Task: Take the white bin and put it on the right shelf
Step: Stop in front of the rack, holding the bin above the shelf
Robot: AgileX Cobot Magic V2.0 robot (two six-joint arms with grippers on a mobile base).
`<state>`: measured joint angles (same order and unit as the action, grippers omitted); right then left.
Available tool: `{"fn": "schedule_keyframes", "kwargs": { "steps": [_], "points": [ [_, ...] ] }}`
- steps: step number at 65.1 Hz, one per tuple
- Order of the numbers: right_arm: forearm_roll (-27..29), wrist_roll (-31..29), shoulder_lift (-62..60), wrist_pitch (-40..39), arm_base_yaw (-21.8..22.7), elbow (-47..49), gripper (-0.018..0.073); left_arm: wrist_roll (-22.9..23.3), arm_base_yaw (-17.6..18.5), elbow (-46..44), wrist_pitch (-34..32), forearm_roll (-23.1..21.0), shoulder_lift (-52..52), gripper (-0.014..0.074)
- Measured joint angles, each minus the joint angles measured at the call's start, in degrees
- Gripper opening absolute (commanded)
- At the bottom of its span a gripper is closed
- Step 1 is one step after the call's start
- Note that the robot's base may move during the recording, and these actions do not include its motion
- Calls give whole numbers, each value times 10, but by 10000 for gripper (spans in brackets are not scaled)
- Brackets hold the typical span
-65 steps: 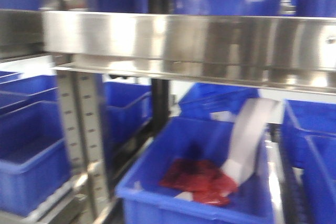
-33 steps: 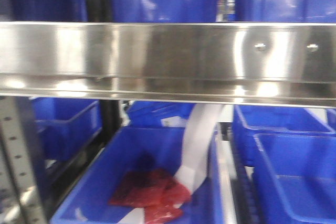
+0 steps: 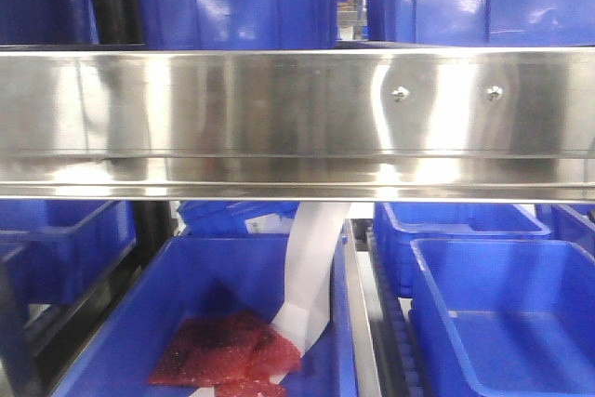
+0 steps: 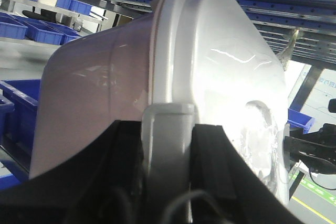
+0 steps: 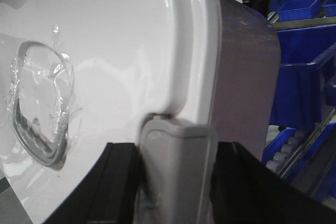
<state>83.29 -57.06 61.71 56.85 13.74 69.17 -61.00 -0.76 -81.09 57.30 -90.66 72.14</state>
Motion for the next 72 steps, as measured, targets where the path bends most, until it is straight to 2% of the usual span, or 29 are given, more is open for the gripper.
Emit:
{"fn": "schedule_keyframes", "kwargs": {
  "steps": [72],
  "points": [
    [0, 0, 0, 0, 0, 0, 119, 0, 0, 0, 0, 0, 0, -126]
  ]
}}
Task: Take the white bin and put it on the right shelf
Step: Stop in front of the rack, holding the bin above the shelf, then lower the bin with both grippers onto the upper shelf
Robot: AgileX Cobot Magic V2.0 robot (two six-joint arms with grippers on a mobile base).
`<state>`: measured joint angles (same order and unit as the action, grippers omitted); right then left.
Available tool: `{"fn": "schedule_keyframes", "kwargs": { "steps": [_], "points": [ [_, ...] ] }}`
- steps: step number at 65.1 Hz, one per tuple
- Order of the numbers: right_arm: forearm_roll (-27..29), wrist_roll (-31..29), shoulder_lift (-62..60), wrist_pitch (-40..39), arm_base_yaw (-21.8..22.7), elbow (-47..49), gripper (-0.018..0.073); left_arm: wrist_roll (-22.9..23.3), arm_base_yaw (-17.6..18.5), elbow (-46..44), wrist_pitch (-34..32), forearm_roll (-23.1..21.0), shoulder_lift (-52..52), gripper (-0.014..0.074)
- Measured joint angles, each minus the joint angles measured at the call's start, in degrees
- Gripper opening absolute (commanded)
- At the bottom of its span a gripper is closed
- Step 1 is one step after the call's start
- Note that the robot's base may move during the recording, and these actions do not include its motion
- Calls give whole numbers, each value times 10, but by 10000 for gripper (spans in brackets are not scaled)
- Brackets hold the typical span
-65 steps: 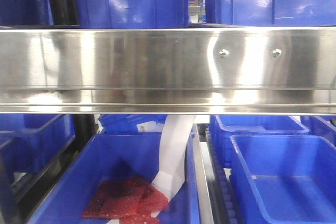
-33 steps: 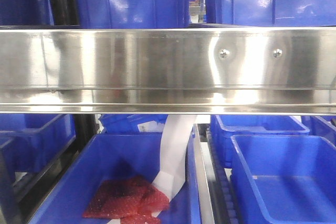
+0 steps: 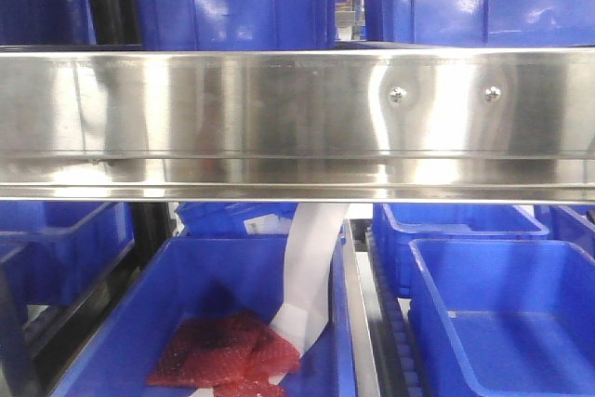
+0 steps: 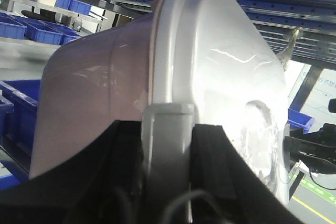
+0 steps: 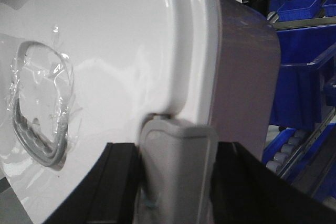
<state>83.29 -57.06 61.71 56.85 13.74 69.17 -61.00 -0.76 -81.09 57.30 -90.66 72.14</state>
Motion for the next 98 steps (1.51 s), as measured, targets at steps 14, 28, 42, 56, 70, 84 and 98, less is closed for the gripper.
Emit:
{"fn": "schedule_keyframes", "kwargs": {
  "steps": [14, 28, 42, 56, 70, 84, 98],
  "points": [
    [0, 0, 0, 0, 0, 0, 119, 0, 0, 0, 0, 0, 0, -126],
    [1, 0, 0, 0, 0, 0, 119, 0, 0, 0, 0, 0, 0, -126],
    [12, 18, 0, 0, 0, 0, 69, 18, 0, 0, -4, 4, -2, -118],
    [28, 24, 2, 23, -5, 0, 71, 40, 0, 0, -50, 82, -34, -118],
    [19, 24, 52, 11, -59, 60, 71, 59, 0, -3, -98, 129, -63, -118],
    [-13, 24, 124, -30, -135, 153, 71, 100, -19, -5, -133, 191, -64, -118],
    [-26, 23, 201, -64, -208, 196, 71, 139, -62, -5, -142, 269, -64, -118]
  ]
}}
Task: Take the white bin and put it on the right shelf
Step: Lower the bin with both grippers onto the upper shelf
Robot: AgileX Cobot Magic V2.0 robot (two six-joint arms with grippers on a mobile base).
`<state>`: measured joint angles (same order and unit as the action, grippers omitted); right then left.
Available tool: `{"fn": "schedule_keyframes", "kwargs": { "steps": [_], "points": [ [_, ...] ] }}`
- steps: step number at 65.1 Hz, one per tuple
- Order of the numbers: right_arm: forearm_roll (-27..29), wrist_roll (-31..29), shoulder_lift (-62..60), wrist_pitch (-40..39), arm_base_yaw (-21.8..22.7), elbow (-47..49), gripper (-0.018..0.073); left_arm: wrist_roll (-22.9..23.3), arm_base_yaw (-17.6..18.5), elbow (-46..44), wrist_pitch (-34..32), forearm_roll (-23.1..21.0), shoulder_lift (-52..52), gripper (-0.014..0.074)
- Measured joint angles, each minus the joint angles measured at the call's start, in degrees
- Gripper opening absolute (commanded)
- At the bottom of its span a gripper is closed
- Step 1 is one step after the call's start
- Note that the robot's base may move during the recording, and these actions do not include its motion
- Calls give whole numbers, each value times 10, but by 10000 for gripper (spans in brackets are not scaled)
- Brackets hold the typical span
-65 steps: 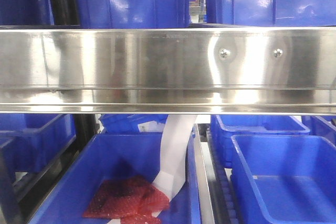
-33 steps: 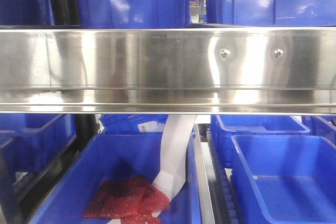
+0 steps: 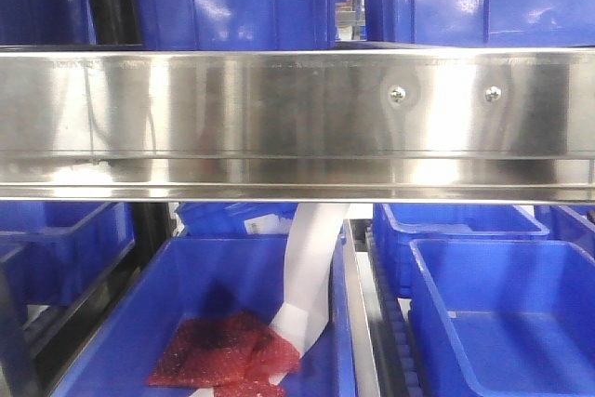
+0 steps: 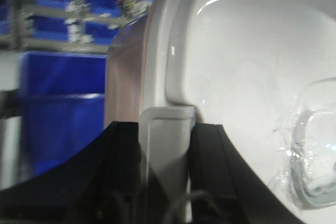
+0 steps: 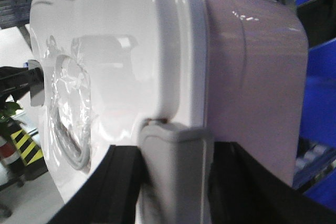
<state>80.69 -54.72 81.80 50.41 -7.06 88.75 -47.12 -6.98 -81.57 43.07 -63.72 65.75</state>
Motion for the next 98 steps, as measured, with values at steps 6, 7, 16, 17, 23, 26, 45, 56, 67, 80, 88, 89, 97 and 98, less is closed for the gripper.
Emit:
{"fn": "schedule_keyframes", "kwargs": {
  "steps": [6, 7, 16, 17, 23, 26, 45, 56, 67, 80, 88, 89, 97, 98],
  "points": [
    [-9, 0, 34, -9, -25, -1, 71, 9, -11, 0, 2, 49, 0, -118],
    [-10, 0, 40, -11, -29, -1, 71, 11, -12, 0, 2, 52, 1, -118],
    [-12, 0, 95, -26, -45, -1, 71, 13, -13, -1, 3, 87, 19, -118],
    [-12, 0, 99, -27, -46, -1, 71, 13, -13, -1, 3, 88, 21, -118],
    [-12, 2, 123, -32, -46, -2, 71, 13, -13, -3, 9, 92, 54, -118],
    [-17, 2, 127, -39, -46, -2, 71, 13, -13, -3, 10, 91, 73, -118],
    [-33, 0, 128, -79, -48, -3, 71, 22, -14, -1, 48, 82, 149, -117],
    [-41, -4, 128, -96, -49, -3, 75, 23, -10, -1, 51, 83, 156, -97],
    [-50, 0, 128, -98, -52, -2, 246, 22, -8, -1, 53, 103, 158, 75],
    [-45, 27, 129, -85, -62, 3, 654, 1, -3, 4, 89, 153, 167, 410],
    [-64, 33, 129, -76, -68, 7, 635, -1, 2, 6, 102, 159, 168, 464],
    [-69, 33, 129, -75, -68, 7, 635, -1, 2, 6, 102, 159, 168, 463],
    [-118, 39, 129, -63, -68, 7, 635, -2, 6, 6, 105, 152, 168, 463],
    [-124, 40, 129, -63, -68, 7, 635, -3, 6, 6, 105, 151, 168, 463]
  ]
}}
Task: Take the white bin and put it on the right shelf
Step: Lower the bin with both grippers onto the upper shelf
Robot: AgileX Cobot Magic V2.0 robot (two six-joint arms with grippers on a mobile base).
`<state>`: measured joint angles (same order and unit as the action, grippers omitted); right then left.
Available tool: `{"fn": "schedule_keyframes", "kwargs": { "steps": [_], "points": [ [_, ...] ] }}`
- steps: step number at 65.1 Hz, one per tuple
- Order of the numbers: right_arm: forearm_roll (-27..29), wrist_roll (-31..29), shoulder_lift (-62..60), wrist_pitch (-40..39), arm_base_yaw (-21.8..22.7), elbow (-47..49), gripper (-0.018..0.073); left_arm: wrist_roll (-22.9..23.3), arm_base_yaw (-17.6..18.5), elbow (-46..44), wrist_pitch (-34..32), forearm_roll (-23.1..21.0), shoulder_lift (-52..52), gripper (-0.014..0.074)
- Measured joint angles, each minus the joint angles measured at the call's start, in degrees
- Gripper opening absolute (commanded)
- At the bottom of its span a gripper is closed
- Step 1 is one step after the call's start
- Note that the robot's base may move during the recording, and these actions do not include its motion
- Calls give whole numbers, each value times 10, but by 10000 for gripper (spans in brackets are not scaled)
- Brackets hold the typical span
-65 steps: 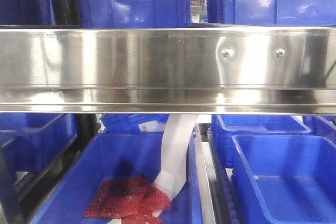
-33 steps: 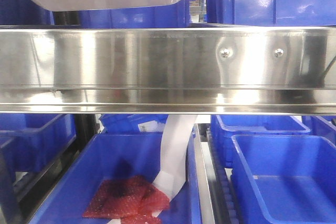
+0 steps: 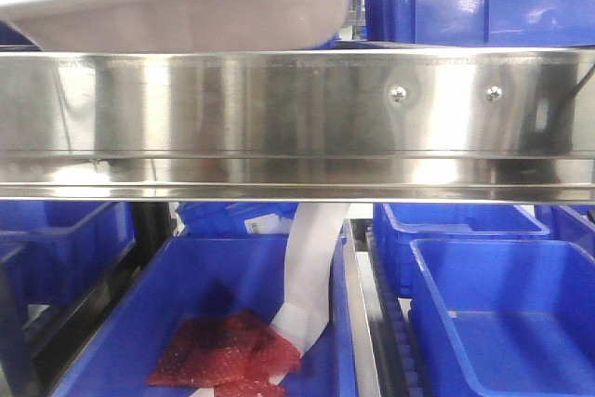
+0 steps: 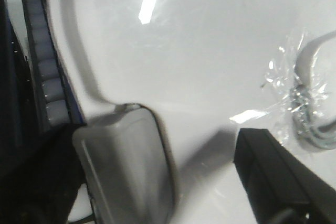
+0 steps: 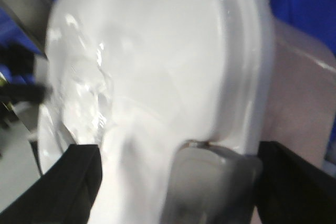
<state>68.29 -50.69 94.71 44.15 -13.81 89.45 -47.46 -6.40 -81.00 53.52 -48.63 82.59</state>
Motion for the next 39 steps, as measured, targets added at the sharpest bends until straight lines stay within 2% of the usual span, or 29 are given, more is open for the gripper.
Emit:
{"fn": "schedule_keyframes", "kwargs": {
  "steps": [20, 39],
  "points": [
    [-111, 10, 0, -7, 0, 1, 635, -6, 11, 0, -7, -2, -1, 463],
    [-207, 13, -8, -44, -11, 2, 635, -8, 20, 0, -22, 43, -13, 463]
  ]
}}
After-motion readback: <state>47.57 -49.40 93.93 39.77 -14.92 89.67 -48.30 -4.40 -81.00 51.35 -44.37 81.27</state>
